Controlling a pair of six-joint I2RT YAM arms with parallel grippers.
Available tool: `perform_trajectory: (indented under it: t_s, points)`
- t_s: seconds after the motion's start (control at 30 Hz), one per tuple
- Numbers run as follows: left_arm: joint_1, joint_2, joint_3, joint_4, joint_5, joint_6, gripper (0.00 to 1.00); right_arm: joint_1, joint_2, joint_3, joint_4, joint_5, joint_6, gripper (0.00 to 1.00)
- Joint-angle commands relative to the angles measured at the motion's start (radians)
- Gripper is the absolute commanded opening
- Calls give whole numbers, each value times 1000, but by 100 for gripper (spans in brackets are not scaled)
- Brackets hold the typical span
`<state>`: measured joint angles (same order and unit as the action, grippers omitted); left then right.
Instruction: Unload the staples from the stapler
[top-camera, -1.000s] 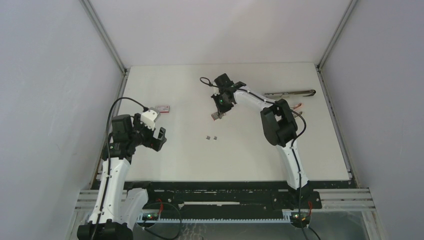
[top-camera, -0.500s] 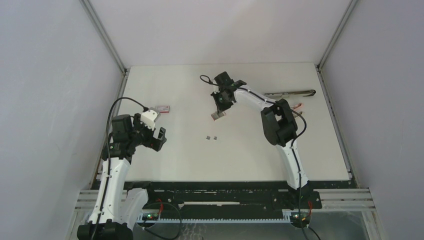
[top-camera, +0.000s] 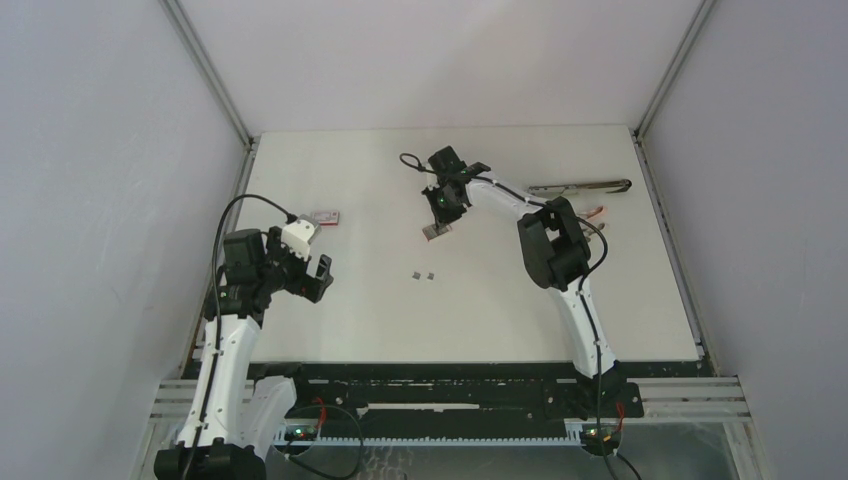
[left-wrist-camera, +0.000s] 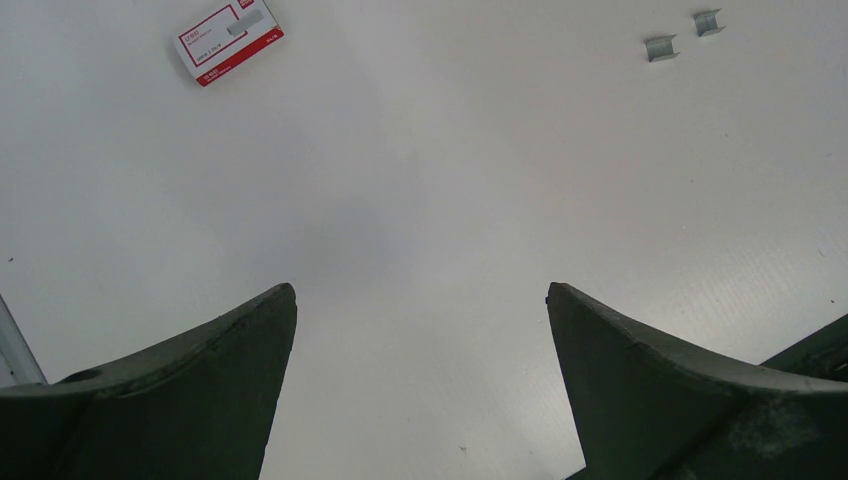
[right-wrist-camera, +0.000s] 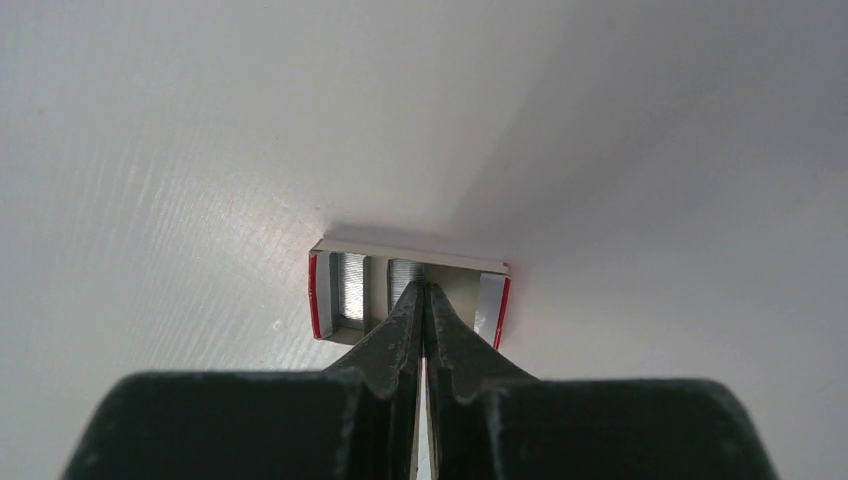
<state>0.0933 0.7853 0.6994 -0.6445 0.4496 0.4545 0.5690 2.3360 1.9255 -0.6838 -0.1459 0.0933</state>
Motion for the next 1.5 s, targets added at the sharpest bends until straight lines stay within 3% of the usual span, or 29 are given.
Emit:
perform_trajectory:
  t_s: [0.0, 0.1, 0.23, 0.43, 0.63, 0.93, 1.47]
  points:
    - [9, -4, -17, 30, 18, -2, 100, -3, -1, 36, 18, 11, 9, 0]
    - [9, -2, -17, 29, 20, -2, 100, -1, -1, 40, 17, 10, 8, 0]
    - [9, -1, -17, 29, 20, -2, 100, 3, -9, 46, 6, 13, 8, 13]
    - [9, -2, -17, 29, 19, -2, 100, 6, -49, 42, -2, 20, 13, 18]
    - [9, -2, -17, 29, 18, -2, 100, 9, -85, 31, 0, 32, 19, 41]
    - [8, 0, -17, 29, 20, -2, 100, 21, -96, 24, 4, 21, 25, 43]
    - [9, -2, -17, 29, 20, -2, 100, 27, -99, 26, 6, 35, -9, 38]
